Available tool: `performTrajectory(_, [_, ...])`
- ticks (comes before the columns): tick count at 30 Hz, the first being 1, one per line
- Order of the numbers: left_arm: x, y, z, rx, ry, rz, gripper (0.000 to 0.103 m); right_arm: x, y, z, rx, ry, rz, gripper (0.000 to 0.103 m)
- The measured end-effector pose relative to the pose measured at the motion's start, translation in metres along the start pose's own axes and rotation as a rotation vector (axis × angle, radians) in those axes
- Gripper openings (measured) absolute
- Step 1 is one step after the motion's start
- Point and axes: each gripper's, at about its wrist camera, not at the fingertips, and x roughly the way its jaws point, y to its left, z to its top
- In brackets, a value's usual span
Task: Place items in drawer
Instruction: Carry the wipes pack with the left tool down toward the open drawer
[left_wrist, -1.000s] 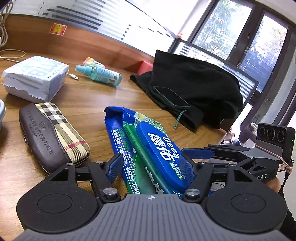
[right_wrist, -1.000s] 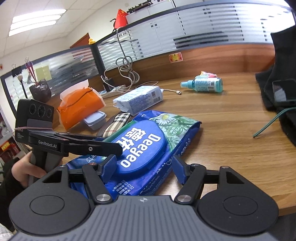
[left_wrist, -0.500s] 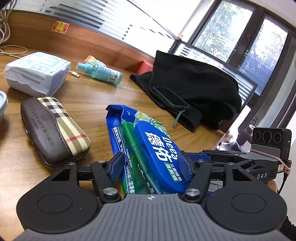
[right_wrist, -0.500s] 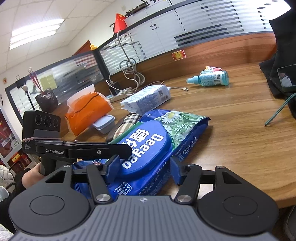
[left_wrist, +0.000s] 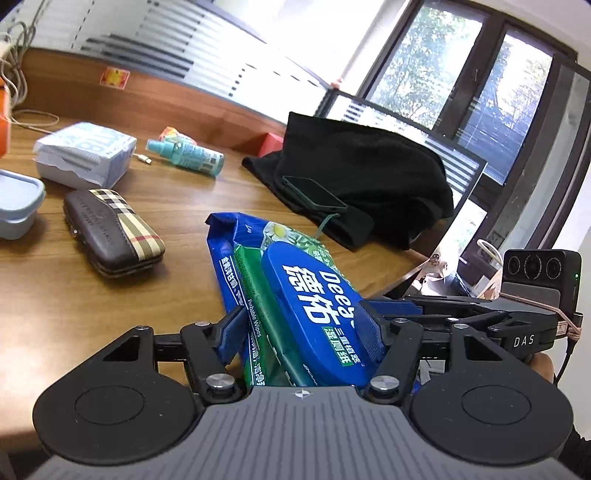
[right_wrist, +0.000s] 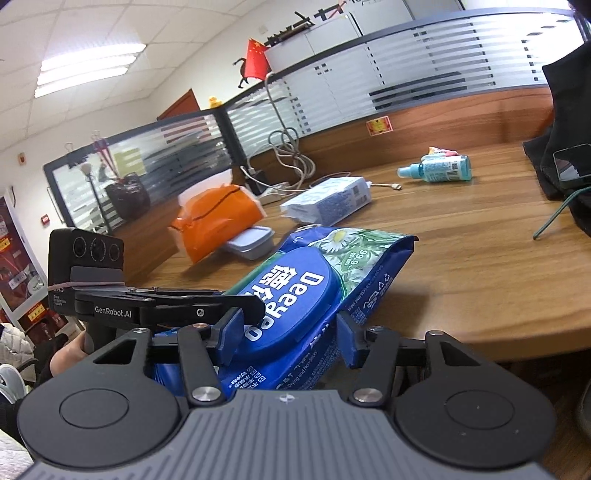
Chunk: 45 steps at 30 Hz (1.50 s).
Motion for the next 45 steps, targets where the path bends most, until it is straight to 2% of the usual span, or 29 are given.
performTrajectory(10, [-0.061, -0.031, -0.038, 0.037, -0.068, 0.079, 0.063, -0.009, 0.047, -0.038, 0.002, -0.003, 0.066, 0.058])
performTrajectory(14, [-0.084, -0.031, -0.054, -0.006, -0.092, 0.076, 0.062, -0.006, 0.060, -0.048, 0.008, 0.015, 0.103, 0.056])
performTrajectory(21, [-0.106, -0.013, -0.087, -0.107, -0.092, 0.121, 0.061, 0.003, 0.082, -0.072, 0.020, 0.058, 0.164, 0.050])
performTrajectory(31, [-0.118, 0.013, -0.115, -0.204, -0.074, 0.195, 0.060, 0.043, 0.088, -0.097, 0.057, 0.133, 0.205, 0.048])
performTrajectory(45, [-0.112, 0.038, -0.148, -0.295, -0.024, 0.243, 0.060, 0.068, 0.085, -0.130, 0.115, 0.203, 0.211, 0.048])
